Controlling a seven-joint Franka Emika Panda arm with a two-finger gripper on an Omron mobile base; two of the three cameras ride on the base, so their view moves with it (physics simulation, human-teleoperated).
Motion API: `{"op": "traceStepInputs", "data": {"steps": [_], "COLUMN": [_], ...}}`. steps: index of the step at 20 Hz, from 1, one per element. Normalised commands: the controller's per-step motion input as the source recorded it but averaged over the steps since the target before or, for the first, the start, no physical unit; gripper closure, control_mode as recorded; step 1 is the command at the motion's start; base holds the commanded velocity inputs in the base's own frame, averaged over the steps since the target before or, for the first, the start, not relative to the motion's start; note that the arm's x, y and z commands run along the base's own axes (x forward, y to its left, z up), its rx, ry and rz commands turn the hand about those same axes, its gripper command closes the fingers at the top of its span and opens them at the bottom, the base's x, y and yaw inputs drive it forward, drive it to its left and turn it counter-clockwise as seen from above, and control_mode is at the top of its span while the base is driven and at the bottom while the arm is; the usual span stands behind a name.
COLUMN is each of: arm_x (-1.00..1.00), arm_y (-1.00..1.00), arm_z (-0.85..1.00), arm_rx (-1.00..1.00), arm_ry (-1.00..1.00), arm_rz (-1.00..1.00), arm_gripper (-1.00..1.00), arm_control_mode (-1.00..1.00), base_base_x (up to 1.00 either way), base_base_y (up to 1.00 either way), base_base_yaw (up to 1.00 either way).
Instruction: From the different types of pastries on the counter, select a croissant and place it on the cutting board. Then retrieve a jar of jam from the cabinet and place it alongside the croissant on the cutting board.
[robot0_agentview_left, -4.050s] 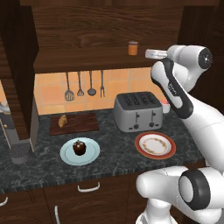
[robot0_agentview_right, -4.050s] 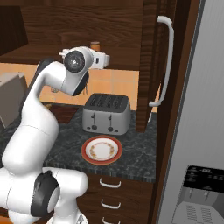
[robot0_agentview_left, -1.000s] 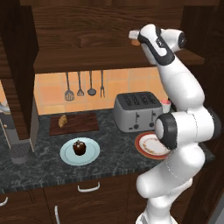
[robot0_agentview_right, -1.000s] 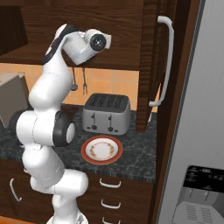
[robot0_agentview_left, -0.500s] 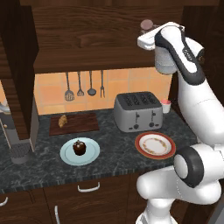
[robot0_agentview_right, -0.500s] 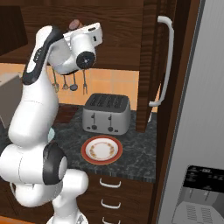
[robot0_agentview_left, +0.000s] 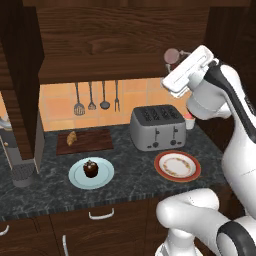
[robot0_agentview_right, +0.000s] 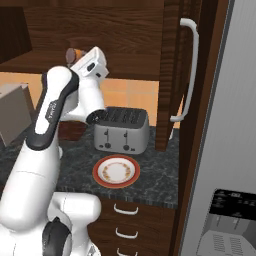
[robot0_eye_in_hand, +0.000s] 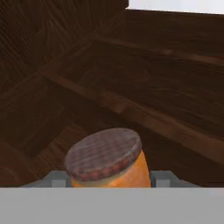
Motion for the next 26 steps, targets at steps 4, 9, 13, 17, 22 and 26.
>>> {"op": "traceStepInputs", "data": {"steps": [4, 9, 13, 17, 22, 26], "arm_x": [-1.00, -1.00, -0.86, -0.27, -0.19, -0.37], "arm_y": [0.09, 0.20, 0.51, 0.61, 0.12, 0.25], "arm_z": [-0.75, -0.38, -0.47, -0.67, -0.73, -0.57], "arm_rx": [-0.31, -0.24, -0.30, -0.20, 0.13, 0.24], "arm_ry": [0.16, 0.25, 0.27, 0.78, 0.73, 0.18], "arm_rz": [0.09, 0.09, -0.05, -0.13, -0.34, -0.24], "arm_gripper": [1.00, 1.00, 1.00, 1.00, 1.00, 1.00], "arm_control_mode": [-1.00, -1.00, -1.00, -1.00, -1.00, -1.00], "base_base_x": [0.00, 0.00, 0.00, 0.00, 0.00, 0.00], "base_base_y": [0.00, 0.00, 0.00, 0.00, 0.00, 0.00], "base_base_yaw": [0.00, 0.00, 0.00, 0.00, 0.00, 0.00]}}
